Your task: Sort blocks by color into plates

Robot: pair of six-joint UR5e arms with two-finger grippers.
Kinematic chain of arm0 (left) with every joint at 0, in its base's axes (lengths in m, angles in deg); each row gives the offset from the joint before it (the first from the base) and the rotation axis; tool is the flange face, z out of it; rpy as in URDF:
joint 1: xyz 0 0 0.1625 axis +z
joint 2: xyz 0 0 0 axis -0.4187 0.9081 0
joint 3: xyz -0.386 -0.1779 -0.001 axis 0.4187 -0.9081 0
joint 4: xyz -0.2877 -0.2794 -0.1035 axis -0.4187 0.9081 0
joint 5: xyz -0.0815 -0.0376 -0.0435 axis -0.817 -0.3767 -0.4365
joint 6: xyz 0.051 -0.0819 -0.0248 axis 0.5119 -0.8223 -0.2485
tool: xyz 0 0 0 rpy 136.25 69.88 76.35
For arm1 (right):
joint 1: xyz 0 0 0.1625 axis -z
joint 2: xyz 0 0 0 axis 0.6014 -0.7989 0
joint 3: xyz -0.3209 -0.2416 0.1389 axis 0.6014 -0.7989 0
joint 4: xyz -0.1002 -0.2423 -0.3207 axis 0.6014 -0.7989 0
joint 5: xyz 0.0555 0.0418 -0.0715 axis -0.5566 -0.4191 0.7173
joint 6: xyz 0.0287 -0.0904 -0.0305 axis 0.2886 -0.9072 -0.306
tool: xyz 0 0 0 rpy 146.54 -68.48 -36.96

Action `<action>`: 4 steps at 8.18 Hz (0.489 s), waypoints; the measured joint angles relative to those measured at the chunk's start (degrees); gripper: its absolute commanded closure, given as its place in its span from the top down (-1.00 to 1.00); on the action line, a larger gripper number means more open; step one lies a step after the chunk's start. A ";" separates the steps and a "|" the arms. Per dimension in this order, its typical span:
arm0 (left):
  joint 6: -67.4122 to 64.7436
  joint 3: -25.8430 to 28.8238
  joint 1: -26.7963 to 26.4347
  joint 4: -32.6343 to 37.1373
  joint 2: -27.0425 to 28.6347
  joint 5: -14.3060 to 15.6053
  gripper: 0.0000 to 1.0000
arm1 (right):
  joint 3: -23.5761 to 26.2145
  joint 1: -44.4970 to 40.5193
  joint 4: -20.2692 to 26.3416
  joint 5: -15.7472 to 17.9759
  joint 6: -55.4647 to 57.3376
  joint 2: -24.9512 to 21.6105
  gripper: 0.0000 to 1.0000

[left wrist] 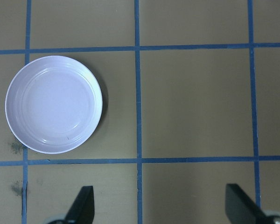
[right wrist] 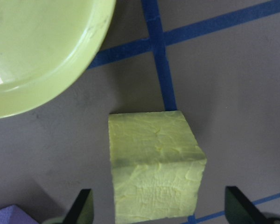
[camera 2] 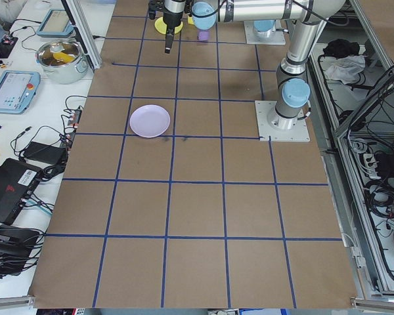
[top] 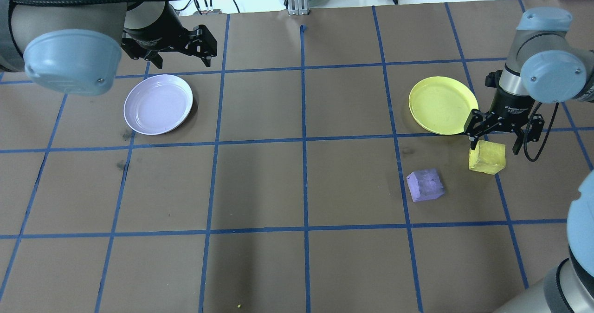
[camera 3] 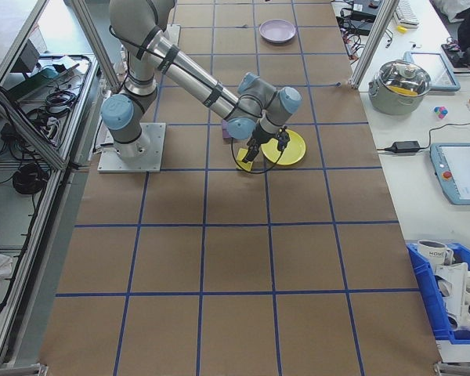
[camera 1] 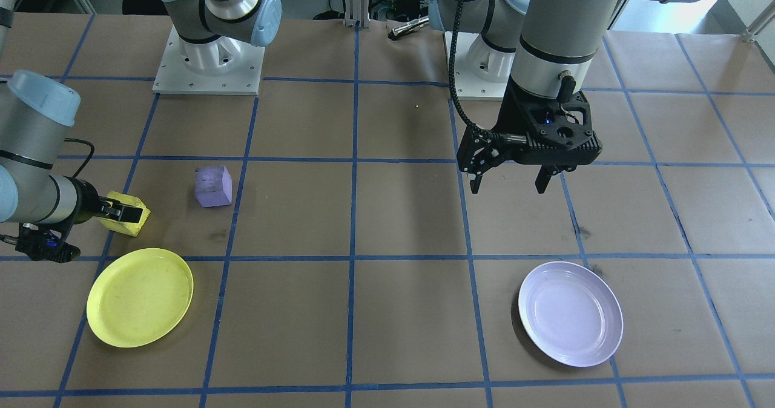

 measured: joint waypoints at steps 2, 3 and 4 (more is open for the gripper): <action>0.24 -0.01 0.00 -1.12 0.08 -0.03 1.00 | 0.06 0.04 0.12 1.28 -0.70 1.24 0.87; 0.25 -0.03 0.00 -1.38 0.09 -0.02 1.00 | 0.07 0.04 -0.03 1.11 -0.77 2.03 0.13; 0.25 -0.08 0.00 -1.52 0.10 0.05 1.00 | 0.08 0.03 -0.20 0.86 -0.81 2.72 -0.72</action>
